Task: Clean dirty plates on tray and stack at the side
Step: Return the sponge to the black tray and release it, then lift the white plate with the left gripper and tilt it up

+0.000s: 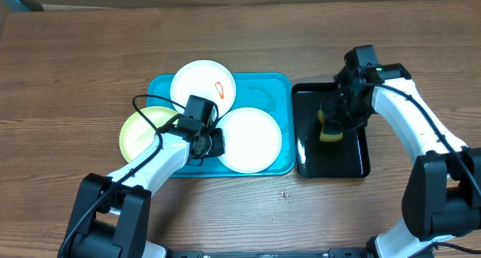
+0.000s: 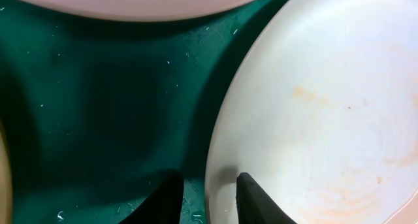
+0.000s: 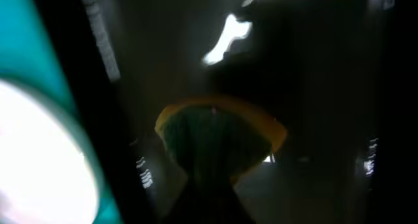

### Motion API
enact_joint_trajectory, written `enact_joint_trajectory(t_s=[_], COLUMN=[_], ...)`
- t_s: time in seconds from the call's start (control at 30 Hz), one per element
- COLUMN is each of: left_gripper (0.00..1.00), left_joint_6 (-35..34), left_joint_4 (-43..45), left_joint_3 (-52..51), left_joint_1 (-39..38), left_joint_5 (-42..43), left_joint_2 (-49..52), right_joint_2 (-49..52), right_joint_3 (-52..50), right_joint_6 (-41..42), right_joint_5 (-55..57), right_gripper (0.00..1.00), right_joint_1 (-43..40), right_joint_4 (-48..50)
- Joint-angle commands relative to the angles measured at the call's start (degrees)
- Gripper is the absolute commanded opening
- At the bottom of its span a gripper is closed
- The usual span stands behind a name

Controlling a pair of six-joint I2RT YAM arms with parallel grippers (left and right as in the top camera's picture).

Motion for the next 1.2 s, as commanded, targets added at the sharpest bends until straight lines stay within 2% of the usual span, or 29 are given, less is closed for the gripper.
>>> enact_joint_trajectory(t_s=[0.0, 0.1, 0.3, 0.37, 0.47, 0.63, 0.73, 0.8, 0.83, 1.0, 1.17], left_gripper=[0.30, 0.30, 0.30, 0.39, 0.40, 0.41, 0.34, 0.10, 0.04, 0.04, 0.04], left_joint_6=[0.2, 0.2, 0.2, 0.2, 0.2, 0.0, -0.1, -0.4, -0.4, -1.5, -1.5], left_joint_4=[-0.1, -0.2, -0.3, -0.6, -0.7, -0.7, -0.8, -1.0, -1.2, -1.4, -7.4], left_joint_3=[-0.2, -0.2, -0.2, -0.2, -0.2, -0.2, -0.2, -0.2, -0.2, 0.4, 6.1], left_joint_1=[-0.4, -0.4, -0.4, -0.4, -0.4, -0.5, -0.5, -0.5, -0.5, -0.5, -0.4], left_joint_5=[0.3, 0.3, 0.3, 0.3, 0.3, 0.3, 0.3, 0.3, 0.3, 0.5, 0.3], left_joint_2=[0.5, 0.5, 0.5, 0.5, 0.5, 0.5, 0.5, 0.5, 0.5, 0.4, -2.6], right_joint_2=[-0.7, -0.7, -0.9, -0.9, -0.9, -0.9, -0.9, -0.8, -0.8, -0.8, -0.8], right_joint_3=[-5.0, -8.8, -9.2, -4.7, 2.2, 14.5, 17.0, 16.9, 16.9, 16.9, 16.9], right_joint_6=[1.9, 1.9, 1.9, 1.9, 1.9, 1.9, 1.9, 1.9, 1.9, 1.9, 1.9], right_joint_5=[6.3, 6.2, 4.5, 4.6, 4.6, 5.7, 5.6, 5.6, 5.6, 5.6, 5.6], right_gripper=[0.04, 0.04, 0.41, 0.45, 0.49, 0.78, 1.00, 1.00, 1.00, 1.00, 1.00], right_joint_1=[0.1, 0.1, 0.1, -0.2, -1.2, -6.1, -10.2, -13.7, -14.4, -17.0, -17.2], right_joint_4=[3.7, 8.3, 9.6, 6.4, 1.2, -6.1, -8.2, -9.5, -9.5, -9.1, -9.1])
